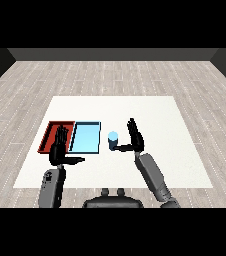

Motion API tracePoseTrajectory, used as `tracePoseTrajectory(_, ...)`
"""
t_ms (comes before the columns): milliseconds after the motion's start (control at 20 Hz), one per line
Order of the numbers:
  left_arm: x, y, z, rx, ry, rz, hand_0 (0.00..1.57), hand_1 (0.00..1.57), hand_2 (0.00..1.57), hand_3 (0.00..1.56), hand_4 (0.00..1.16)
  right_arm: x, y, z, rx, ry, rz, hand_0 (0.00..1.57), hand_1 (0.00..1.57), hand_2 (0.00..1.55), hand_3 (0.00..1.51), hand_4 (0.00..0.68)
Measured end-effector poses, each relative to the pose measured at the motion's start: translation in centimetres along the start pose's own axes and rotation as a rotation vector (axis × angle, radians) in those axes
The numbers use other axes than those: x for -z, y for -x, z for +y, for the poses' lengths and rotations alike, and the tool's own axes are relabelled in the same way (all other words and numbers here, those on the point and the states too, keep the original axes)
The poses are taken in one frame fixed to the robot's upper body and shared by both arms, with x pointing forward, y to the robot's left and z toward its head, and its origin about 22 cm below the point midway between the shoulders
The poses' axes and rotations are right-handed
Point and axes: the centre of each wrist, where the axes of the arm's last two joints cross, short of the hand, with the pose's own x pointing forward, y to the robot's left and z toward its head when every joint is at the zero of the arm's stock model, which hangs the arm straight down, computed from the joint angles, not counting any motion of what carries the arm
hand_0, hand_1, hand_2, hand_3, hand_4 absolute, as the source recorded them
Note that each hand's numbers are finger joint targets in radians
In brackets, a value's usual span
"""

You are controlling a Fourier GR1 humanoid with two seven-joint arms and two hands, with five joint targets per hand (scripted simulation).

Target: Pick the blue can and put it in the blue box

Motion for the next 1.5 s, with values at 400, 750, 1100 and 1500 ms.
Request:
tracePoseTrajectory(400, 0.5, -0.3, 0.8, -0.001, -0.009, -0.001, 0.00, 0.00, 0.00, 0.00, 0.00, 0.5, 2.9, 0.7, 0.068, 0.032, 0.036, 0.00, 0.00, 0.00, 0.00, 0.000)
tracePoseTrajectory(750, -0.4, -0.1, 0.5, -0.009, -0.007, -0.005, 0.00, 0.00, 0.00, 0.00, 0.00, -0.2, 4.7, 0.9, 0.102, 0.045, 0.068, 0.00, 0.00, 0.00, 0.00, 0.000)
tracePoseTrajectory(1100, 0.2, 0.0, 0.2, -0.006, -0.006, -0.005, 0.00, 0.00, 0.00, 0.00, 0.00, -0.8, 6.4, 2.0, 0.123, 0.054, 0.092, 0.00, 0.00, 0.00, 0.00, 0.000)
tracePoseTrajectory(1500, 0.1, -0.2, 1.1, -0.012, -0.011, -0.003, 0.00, 0.00, 0.00, 0.00, 0.00, 1.1, 7.2, 2.9, 0.149, 0.048, 0.111, 0.00, 0.00, 0.00, 0.00, 0.000)
